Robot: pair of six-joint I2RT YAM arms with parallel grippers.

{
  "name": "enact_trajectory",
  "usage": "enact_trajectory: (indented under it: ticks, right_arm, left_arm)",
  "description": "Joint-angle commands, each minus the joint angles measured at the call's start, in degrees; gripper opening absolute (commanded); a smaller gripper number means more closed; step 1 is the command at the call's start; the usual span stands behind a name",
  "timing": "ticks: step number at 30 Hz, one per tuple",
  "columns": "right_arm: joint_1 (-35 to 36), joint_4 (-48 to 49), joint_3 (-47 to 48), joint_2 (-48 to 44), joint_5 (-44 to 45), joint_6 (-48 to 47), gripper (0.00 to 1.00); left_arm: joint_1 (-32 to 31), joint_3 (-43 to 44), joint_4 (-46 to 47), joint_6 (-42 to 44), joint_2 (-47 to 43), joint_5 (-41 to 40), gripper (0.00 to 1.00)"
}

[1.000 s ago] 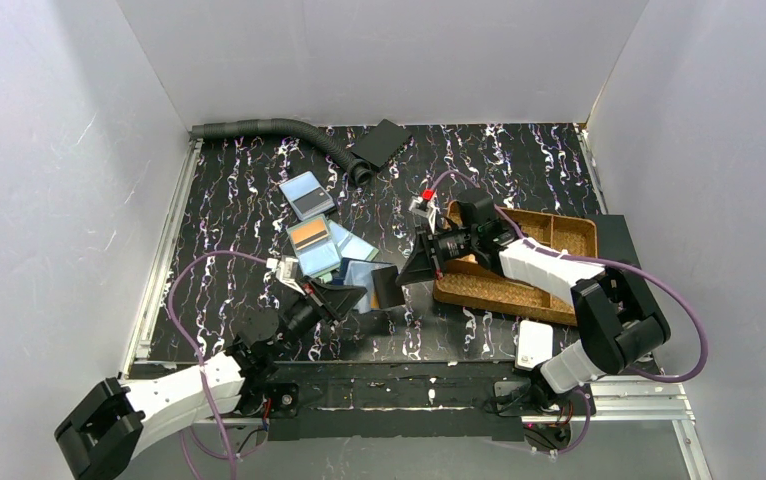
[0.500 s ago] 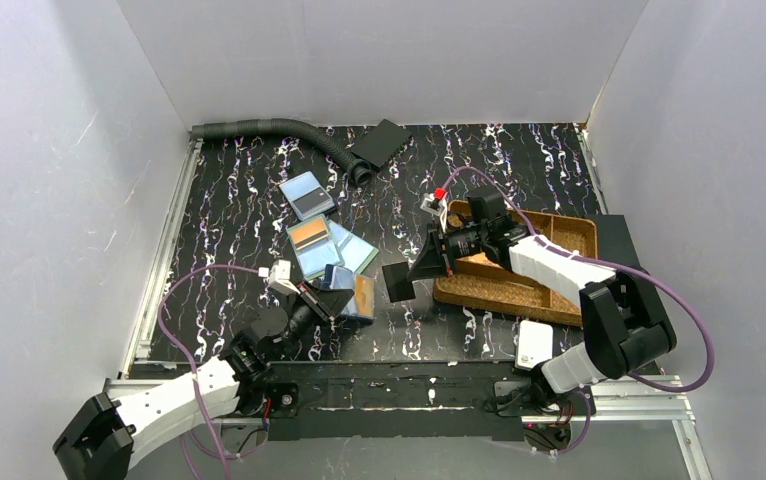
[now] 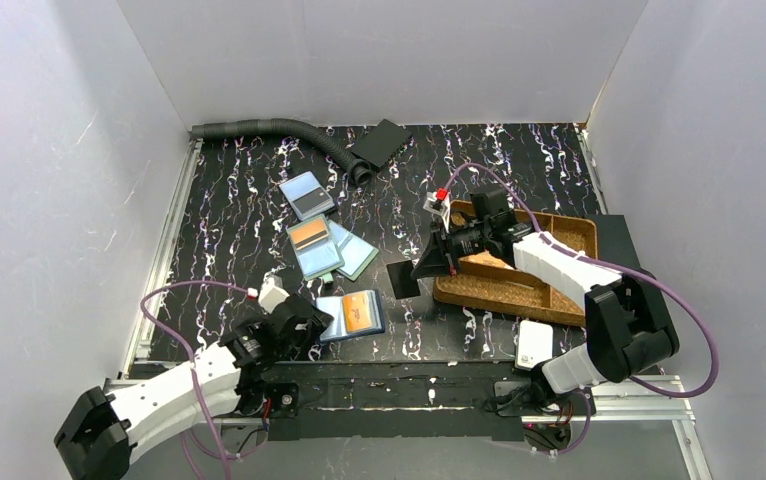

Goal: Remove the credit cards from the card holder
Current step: Remove the credit card from the card holder.

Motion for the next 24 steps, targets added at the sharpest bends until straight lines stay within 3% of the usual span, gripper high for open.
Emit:
enact_trajectory:
  ticks: [1,5,13,18,21,23,24]
  right_arm:
    - [-0.18,-10.04,5.78,-2.40,2.44,-10.33,0.01]
    - [-0.18,-16.32,7.83,-3.83,4.23,-17.06,0.01]
    - [-0.18,-23.91,9.61,-6.73,6.32,-26.46,0.01]
    - [-0.25,-27.24,9.75,-7.79,2.16,-32.28,0.01]
    - [-0.40,-28.93,9.58,-7.94,-2.56,-34.98,0.01]
    - [-0.76,-29.11,9.50,-7.93,-5.22,-34.77,0.01]
    - [-0.90,-28.81,9.37,-7.84,-6.12,-33.85,0.01]
  left_arm:
    - [0.17,4.33,-25.36,-3.10,-0.65,-4.08,0.57]
    - [0.14,6.27,-28.46,0.99,-3.97,-0.99,0.69]
    - [0.18,11.28,-26.29,22.86,-20.41,9.31,0.74]
    - [0.17,8.34,-8.14,26.77,-29.28,18.66,0.80]
    - [0.17,2.18,12.62,24.24,-27.15,26.97,0.81]
    - [0.10,0.69,22.88,24.72,-22.45,29.60,0.97]
    - [0.02,1.37,24.99,26.31,-19.55,30.57,0.98]
